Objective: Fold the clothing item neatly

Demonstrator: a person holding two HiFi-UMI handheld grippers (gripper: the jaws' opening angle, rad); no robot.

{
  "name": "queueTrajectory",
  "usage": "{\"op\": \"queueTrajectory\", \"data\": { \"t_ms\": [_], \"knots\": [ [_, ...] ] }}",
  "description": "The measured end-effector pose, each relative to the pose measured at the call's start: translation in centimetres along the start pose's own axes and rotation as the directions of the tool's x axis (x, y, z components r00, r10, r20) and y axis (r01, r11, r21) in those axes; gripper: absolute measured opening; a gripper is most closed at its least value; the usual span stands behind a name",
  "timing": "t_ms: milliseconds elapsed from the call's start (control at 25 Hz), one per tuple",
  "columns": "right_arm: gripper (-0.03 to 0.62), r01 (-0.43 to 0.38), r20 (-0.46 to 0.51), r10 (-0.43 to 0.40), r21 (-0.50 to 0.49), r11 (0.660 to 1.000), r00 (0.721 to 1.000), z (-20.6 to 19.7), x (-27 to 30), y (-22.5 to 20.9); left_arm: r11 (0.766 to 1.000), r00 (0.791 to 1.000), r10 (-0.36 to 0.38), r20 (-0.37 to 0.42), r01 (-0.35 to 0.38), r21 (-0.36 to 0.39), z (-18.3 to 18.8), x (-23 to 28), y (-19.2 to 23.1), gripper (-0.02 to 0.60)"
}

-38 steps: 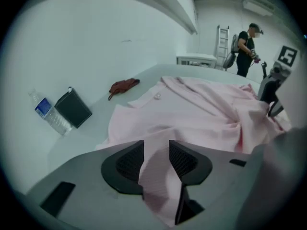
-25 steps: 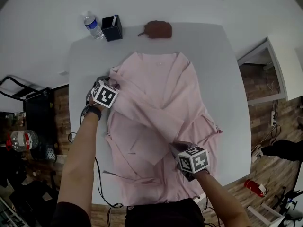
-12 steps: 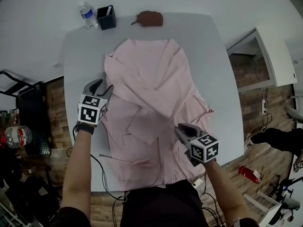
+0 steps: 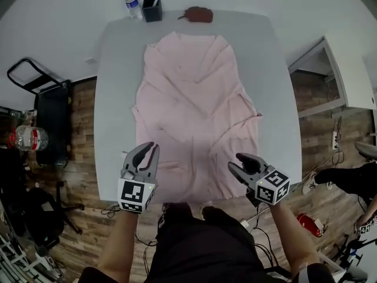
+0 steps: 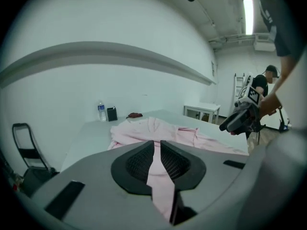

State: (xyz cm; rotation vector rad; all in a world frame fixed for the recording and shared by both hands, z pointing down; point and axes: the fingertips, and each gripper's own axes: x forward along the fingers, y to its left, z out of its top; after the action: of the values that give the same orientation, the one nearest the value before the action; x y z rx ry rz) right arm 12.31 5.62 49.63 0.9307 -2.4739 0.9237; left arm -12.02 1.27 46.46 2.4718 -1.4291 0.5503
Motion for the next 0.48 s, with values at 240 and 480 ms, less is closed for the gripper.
{"op": "queueTrajectory", "data": {
  "t_ms": [240,480],
  "knots": [
    [0.164,-0.114,-0.080,0.114,0.008,0.993,0.990,-7.3,-5.9,3.1,0.976,0.993,0.093,-0.067,-0.104,-0.190,-7.3,-8.6,-7.0,0.064],
    [0.164,-0.212,-0.260,0.206,0.003,0.977,0.943,-16.9,-10.3,4.8,0.957,0.983,0.053,-0.178,-0.101,-0.274,-15.5,-13.4,-11.3,0.107]
  ]
}}
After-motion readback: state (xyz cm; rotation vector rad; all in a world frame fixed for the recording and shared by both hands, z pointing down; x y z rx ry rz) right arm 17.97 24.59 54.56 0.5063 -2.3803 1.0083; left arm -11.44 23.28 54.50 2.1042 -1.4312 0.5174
